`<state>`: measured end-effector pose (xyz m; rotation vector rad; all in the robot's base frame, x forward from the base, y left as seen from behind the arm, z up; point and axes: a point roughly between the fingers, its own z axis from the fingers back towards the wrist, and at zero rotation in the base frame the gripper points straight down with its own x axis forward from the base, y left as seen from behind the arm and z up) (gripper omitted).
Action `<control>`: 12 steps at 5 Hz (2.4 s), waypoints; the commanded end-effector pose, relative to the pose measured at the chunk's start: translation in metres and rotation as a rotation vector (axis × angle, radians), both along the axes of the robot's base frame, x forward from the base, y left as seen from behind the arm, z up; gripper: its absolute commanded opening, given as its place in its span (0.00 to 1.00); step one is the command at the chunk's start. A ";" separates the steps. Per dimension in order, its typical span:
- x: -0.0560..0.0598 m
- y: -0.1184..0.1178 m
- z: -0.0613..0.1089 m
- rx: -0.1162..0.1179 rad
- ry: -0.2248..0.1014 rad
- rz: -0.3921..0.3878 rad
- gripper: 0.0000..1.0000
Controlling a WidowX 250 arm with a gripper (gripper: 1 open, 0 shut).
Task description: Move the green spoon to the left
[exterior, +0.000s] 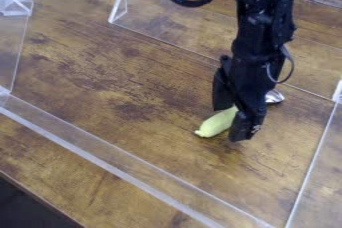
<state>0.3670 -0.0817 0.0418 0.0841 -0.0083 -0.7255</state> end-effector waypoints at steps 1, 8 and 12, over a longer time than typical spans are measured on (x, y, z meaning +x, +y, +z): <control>-0.002 0.001 0.011 -0.011 -0.029 -0.091 0.00; 0.029 0.090 0.134 0.285 -0.041 -0.077 0.00; 0.017 0.149 0.054 0.201 -0.076 -0.229 1.00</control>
